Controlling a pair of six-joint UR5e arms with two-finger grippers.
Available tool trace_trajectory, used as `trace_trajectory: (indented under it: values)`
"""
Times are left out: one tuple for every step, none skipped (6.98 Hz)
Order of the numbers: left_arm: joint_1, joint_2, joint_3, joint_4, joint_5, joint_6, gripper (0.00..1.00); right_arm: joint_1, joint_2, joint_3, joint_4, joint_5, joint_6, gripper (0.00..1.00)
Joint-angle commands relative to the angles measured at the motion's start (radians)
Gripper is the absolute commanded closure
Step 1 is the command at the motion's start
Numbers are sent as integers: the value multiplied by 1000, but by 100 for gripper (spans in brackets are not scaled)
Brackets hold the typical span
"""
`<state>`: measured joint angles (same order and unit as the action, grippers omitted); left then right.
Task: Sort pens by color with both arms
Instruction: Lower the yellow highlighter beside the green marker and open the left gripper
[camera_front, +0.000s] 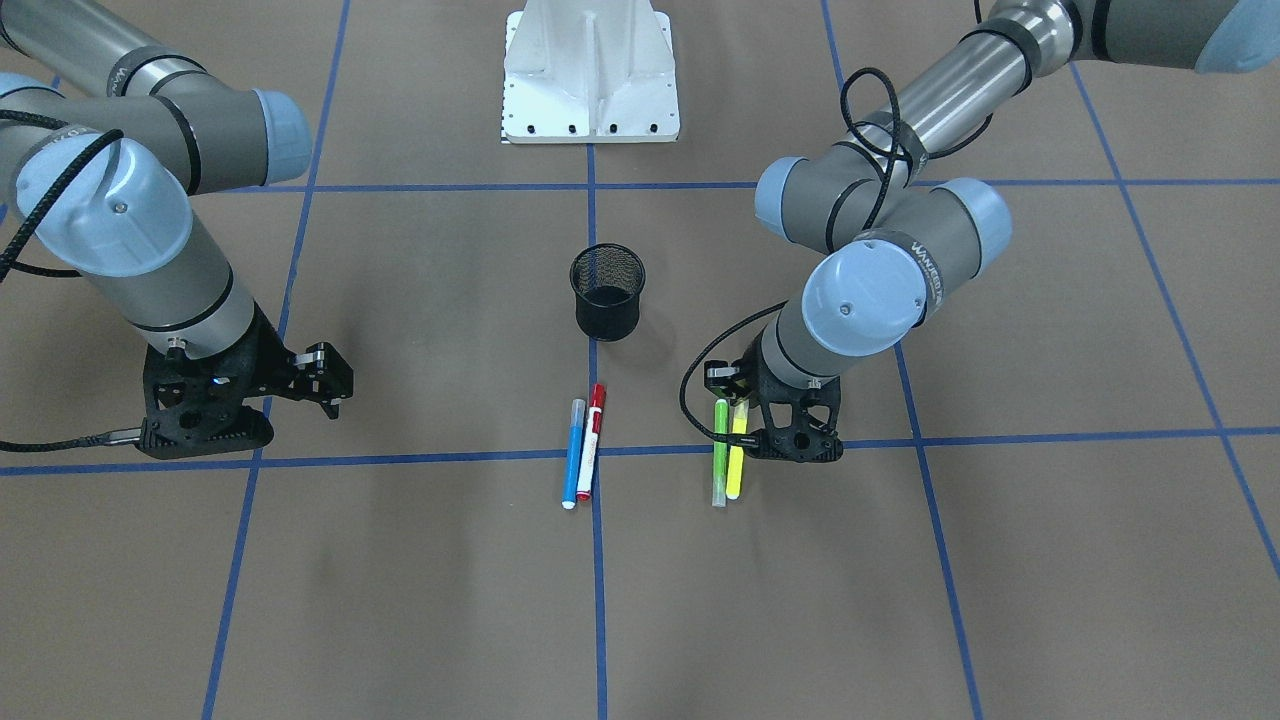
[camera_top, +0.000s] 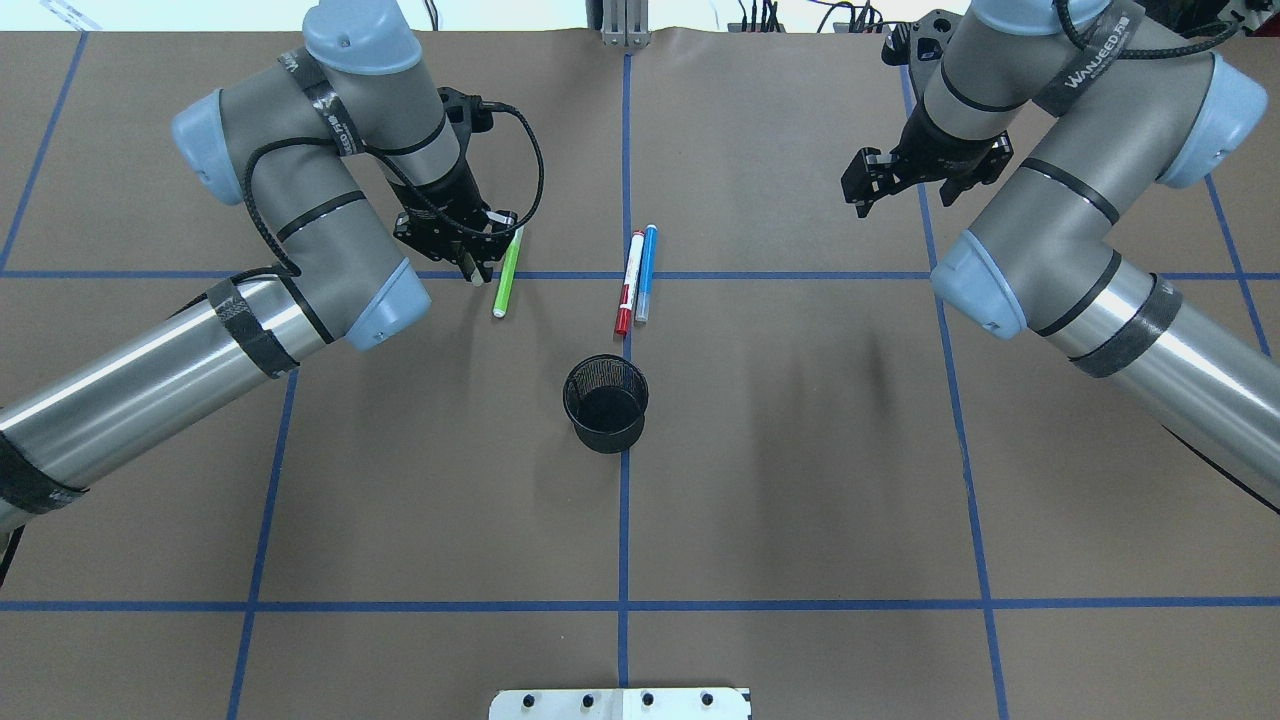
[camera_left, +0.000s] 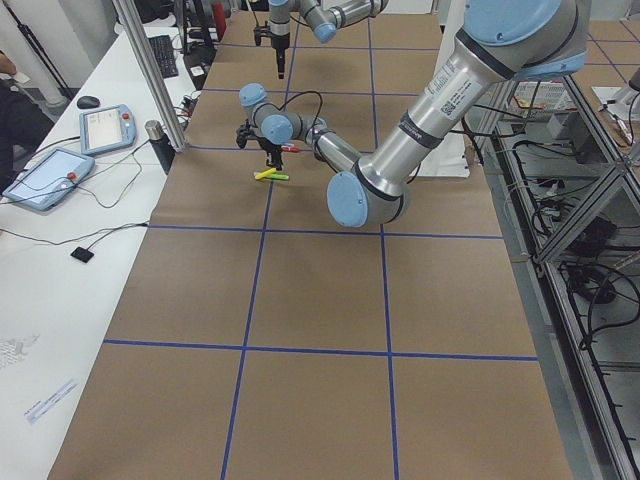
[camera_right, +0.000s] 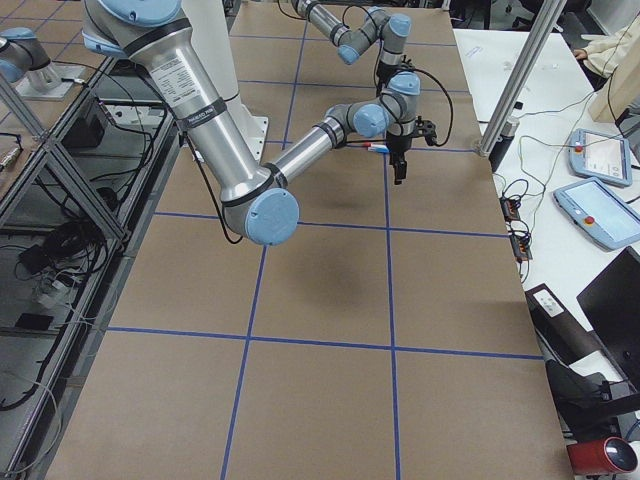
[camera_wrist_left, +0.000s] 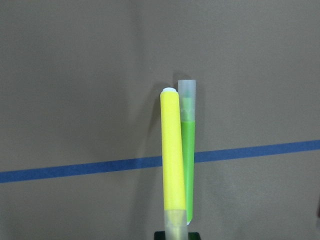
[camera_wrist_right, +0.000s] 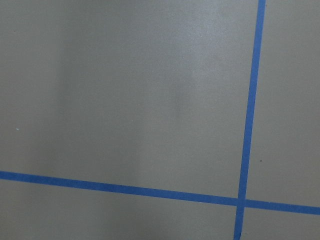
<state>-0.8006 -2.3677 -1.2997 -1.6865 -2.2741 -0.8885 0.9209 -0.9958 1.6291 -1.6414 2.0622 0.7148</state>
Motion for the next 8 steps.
trace_trajectory:
  values:
    - [18,-15,0,-4,-1,-38,78,1,0,-8,2,-1,-2,1]
    - [38,-21,0,-8,1,-47,78,1,0,-11,2,-1,-2,1]
    - [40,-30,-1,-10,-1,-61,78,1,0,-15,2,-17,-2,1]
    - [55,-36,-7,-10,-1,-88,78,-1,2,-20,3,-20,-2,1]
    - [55,-38,-16,-10,-1,-89,78,1,0,-29,30,-20,-2,1]
    - [52,-30,-24,-10,-1,-76,78,1,0,-34,37,-20,0,1]
    - [40,-18,-24,-9,-1,-37,78,1,0,-34,37,-20,0,1]
    - [22,-1,-24,-9,1,-2,78,1,0,-34,37,-20,0,1]
